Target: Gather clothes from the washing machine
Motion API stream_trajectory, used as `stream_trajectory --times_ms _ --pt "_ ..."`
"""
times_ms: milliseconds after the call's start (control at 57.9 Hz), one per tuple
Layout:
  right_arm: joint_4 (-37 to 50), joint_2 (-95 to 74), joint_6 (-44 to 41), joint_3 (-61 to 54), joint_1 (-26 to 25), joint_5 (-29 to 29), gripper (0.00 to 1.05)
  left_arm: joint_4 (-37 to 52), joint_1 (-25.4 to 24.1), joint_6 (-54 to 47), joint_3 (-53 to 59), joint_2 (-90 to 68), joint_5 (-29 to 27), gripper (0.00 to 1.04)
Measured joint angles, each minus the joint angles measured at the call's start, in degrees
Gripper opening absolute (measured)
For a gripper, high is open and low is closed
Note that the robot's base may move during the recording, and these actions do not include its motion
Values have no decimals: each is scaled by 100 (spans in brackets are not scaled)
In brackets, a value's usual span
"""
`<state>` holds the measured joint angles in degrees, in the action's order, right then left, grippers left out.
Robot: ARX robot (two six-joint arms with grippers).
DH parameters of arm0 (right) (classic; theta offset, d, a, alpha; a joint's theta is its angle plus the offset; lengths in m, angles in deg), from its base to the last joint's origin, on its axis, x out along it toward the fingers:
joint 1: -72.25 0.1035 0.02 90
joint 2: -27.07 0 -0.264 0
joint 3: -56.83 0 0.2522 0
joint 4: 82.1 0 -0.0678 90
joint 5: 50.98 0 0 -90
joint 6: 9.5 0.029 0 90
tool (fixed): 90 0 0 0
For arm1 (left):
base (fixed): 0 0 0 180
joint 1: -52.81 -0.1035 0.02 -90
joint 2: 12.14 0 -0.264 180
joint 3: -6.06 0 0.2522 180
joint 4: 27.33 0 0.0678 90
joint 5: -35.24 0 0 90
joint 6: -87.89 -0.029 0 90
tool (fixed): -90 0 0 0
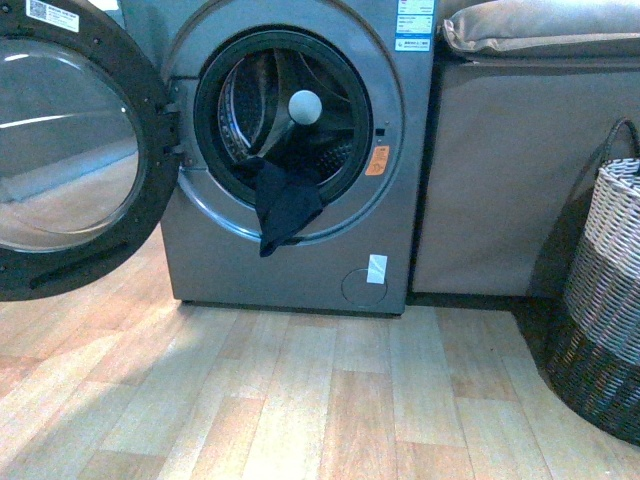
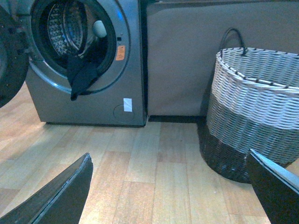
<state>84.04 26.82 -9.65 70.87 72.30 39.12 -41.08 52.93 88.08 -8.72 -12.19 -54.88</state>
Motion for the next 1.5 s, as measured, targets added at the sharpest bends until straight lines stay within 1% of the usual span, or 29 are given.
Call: stream_trajectory --times_ms 1503 --pt "-4 0 0 2 -4 -4 97 -2 0 2 0 -4 13 98"
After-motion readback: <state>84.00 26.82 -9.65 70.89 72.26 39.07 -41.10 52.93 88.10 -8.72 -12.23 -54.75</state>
